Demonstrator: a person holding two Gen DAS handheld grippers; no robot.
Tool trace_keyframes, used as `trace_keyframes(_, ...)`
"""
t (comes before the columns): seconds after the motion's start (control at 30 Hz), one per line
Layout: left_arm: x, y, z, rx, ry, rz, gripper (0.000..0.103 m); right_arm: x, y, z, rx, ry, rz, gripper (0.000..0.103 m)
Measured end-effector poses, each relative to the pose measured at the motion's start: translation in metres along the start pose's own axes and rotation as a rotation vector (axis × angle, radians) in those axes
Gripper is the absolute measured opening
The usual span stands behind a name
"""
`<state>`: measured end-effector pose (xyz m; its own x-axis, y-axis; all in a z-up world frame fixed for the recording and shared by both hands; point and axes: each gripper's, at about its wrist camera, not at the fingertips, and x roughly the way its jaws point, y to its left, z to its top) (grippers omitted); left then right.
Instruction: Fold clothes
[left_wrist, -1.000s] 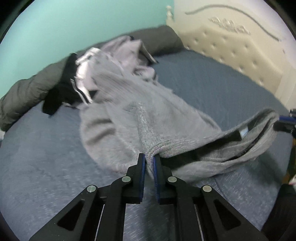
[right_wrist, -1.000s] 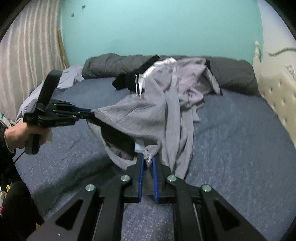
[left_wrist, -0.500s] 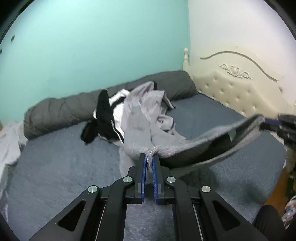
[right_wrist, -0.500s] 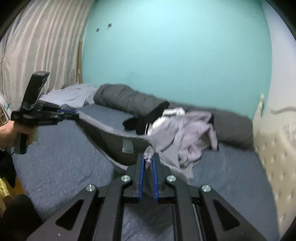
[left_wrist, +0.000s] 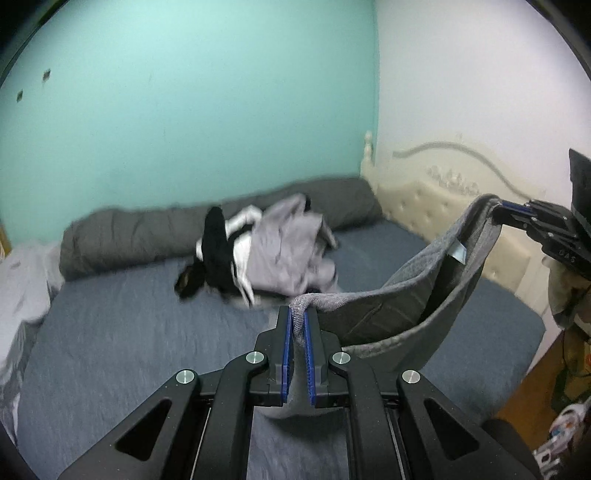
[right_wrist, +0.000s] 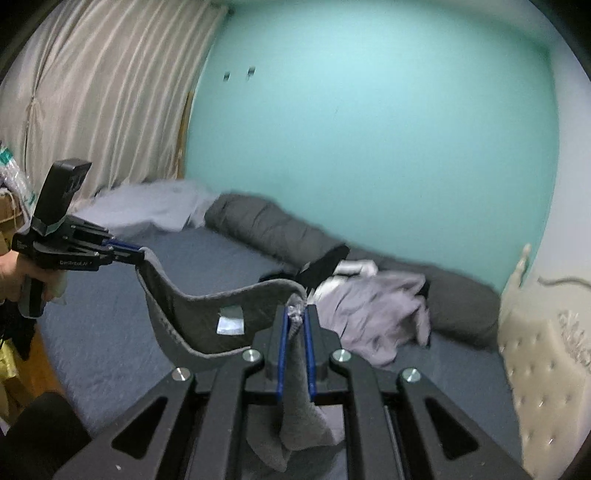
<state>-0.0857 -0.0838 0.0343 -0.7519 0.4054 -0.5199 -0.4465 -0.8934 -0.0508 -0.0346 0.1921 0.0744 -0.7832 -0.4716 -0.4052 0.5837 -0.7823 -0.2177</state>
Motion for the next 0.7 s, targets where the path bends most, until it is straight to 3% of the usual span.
trace_keyframes(0.33, 0.105, 0.008, -0.134, -0.12, 0.262, -0.058, 0.007, 0.068, 0.03, -0.113, 0.063, 0.206, 0.049, 0.008)
trace_keyframes(0.7, 0.192, -0.006, -0.224, -0.154, 0.466, -0.081, 0.008, 0.124, 0.046, -0.189, 0.052, 0.357, 0.078, 0.008)
